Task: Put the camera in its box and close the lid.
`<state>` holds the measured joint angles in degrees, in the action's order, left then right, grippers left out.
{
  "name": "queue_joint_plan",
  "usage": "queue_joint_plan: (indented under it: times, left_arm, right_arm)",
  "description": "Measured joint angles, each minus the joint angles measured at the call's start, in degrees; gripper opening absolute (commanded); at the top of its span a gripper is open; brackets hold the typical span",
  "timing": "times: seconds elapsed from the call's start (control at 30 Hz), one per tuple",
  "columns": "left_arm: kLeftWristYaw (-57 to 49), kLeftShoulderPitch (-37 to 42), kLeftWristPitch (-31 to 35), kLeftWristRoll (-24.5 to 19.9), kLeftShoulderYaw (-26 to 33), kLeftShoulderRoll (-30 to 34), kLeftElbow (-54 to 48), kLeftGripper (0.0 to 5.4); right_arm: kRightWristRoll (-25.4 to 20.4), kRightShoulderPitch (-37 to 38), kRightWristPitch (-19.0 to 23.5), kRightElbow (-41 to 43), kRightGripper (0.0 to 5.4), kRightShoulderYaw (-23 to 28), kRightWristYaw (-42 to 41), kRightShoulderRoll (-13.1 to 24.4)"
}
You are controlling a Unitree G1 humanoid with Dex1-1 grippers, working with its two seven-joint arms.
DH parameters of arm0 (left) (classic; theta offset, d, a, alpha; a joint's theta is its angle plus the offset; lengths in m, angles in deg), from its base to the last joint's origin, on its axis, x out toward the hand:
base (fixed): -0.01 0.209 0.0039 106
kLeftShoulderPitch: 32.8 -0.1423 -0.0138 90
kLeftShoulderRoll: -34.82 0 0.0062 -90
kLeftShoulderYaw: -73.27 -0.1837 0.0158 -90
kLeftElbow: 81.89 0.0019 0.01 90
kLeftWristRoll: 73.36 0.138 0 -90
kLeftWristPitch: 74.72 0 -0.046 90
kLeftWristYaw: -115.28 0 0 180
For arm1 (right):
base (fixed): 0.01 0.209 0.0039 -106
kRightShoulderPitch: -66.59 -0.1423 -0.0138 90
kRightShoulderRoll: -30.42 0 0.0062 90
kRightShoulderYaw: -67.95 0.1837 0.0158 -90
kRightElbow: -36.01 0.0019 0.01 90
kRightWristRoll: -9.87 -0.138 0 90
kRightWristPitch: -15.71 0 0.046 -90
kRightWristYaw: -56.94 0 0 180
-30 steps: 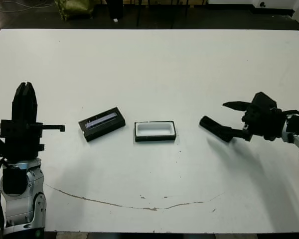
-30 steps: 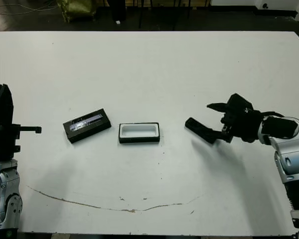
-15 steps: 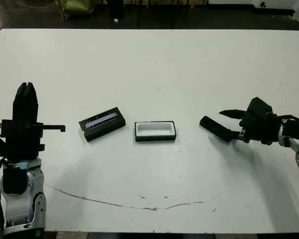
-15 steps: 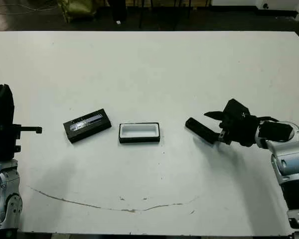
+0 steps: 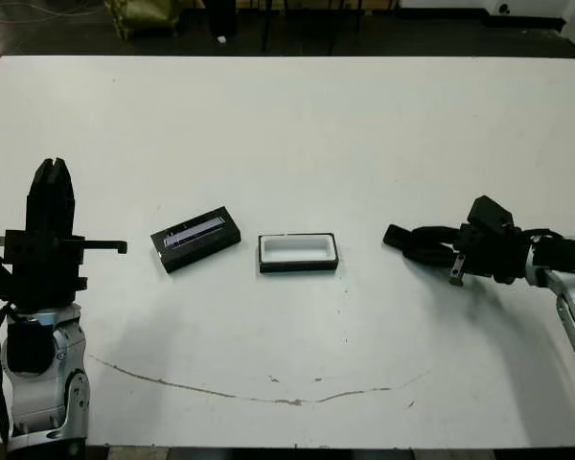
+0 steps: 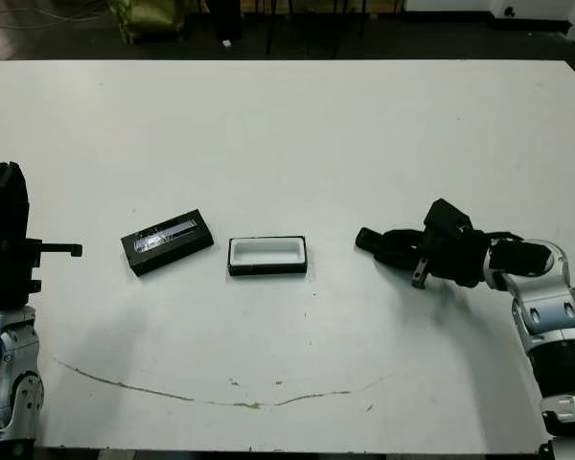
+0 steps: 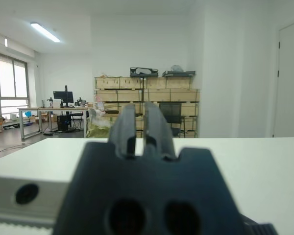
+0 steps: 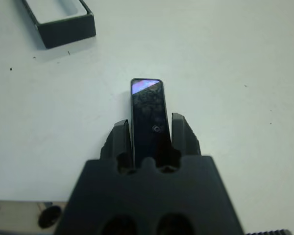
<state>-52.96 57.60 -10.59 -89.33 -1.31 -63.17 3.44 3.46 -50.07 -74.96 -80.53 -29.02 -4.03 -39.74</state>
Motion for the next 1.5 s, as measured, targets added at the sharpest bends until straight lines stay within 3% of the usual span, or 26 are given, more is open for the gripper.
queue_joint_plan:
  times: [0.07,0.27,0.33,0.57,0.93,1.13,1.5]
  left_arm:
    - [0.02,0.0,0.0,-0.11,-0.02,0.0,0.0,0.0]
    - [0.28,0.01,-0.01,-0.43,0.01,0.0,0.1,0.0]
    - [0.31,0.01,0.0,-0.43,0.01,0.0,0.09,0.0]
    - [0.41,-0.01,0.14,-0.4,0.01,0.0,0.07,0.0]
    - [0.37,-0.04,0.15,-0.32,0.01,0.0,0.07,0.0]
    - [0.4,-0.06,0.17,-0.46,0.01,0.0,0.06,0.0]
    - [0.06,-0.21,0.35,-0.44,-0.09,0.0,-0.07,0.0]
  right_arm:
    - [-0.05,-0.51,-0.19,-1.07,0.45,-0.11,-0.25,-0.03]
    - [1.52,-0.74,-3.58,-3.52,1.78,-1.11,1.18,-0.04]
    - [1.52,-0.72,-3.79,-3.94,1.76,-1.06,1.54,-0.04]
    - [0.74,0.45,-4.39,-3.92,0.62,0.04,2.7,-0.04]
    - [1.72,1.94,-3.79,-1.62,0.54,-0.07,8.56,-0.06]
    - [1.42,2.48,0.03,1.45,0.54,0.2,8.8,0.01]
    - [-5.83,3.47,11.99,10.01,0.46,2.24,4.72,-0.9]
